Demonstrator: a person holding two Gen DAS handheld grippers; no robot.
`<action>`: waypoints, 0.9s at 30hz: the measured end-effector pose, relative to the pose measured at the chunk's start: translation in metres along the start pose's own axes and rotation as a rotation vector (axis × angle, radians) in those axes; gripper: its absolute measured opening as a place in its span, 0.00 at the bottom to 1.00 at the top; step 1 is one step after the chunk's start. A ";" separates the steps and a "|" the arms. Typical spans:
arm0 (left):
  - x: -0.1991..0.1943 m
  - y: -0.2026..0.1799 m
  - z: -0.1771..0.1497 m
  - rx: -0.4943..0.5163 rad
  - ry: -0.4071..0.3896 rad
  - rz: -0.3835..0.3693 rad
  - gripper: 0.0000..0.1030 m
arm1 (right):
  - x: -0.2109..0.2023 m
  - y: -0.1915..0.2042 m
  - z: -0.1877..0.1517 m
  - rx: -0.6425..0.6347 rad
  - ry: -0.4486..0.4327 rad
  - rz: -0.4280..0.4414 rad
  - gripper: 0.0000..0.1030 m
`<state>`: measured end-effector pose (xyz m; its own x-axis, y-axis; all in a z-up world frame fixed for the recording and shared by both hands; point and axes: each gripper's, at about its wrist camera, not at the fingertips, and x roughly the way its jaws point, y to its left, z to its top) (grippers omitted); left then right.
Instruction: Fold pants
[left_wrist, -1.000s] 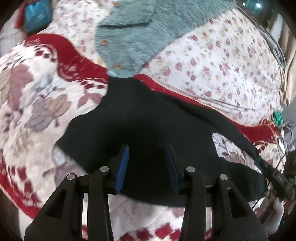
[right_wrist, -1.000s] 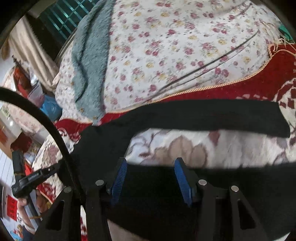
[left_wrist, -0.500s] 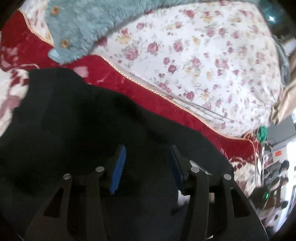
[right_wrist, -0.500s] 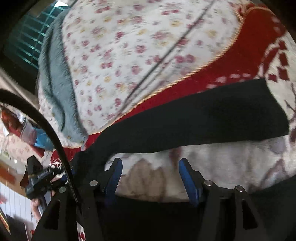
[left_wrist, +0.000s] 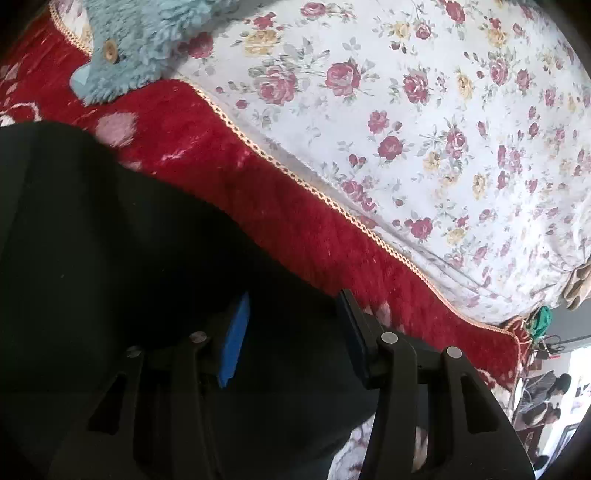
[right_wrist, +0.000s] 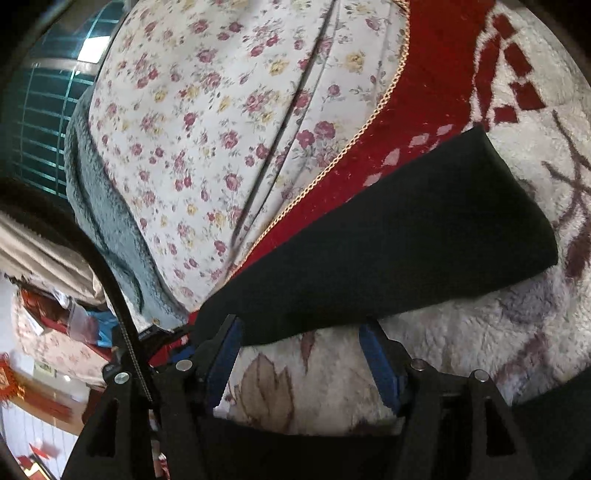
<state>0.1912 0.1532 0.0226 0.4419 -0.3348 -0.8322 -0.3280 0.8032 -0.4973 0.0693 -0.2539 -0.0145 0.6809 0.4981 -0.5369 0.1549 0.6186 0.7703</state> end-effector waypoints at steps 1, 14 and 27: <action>0.002 -0.002 0.001 -0.001 -0.005 0.000 0.50 | 0.000 -0.002 0.002 0.016 -0.006 0.005 0.62; -0.006 0.011 0.001 0.040 -0.059 -0.018 0.05 | -0.011 -0.004 0.021 0.011 -0.104 0.038 0.07; -0.143 0.005 -0.089 0.238 -0.217 -0.163 0.04 | -0.114 0.048 -0.015 -0.194 -0.124 0.079 0.07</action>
<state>0.0522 0.1607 0.1173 0.6475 -0.3759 -0.6629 -0.0465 0.8488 -0.5267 -0.0117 -0.2722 0.0789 0.7699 0.4784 -0.4223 -0.0347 0.6921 0.7210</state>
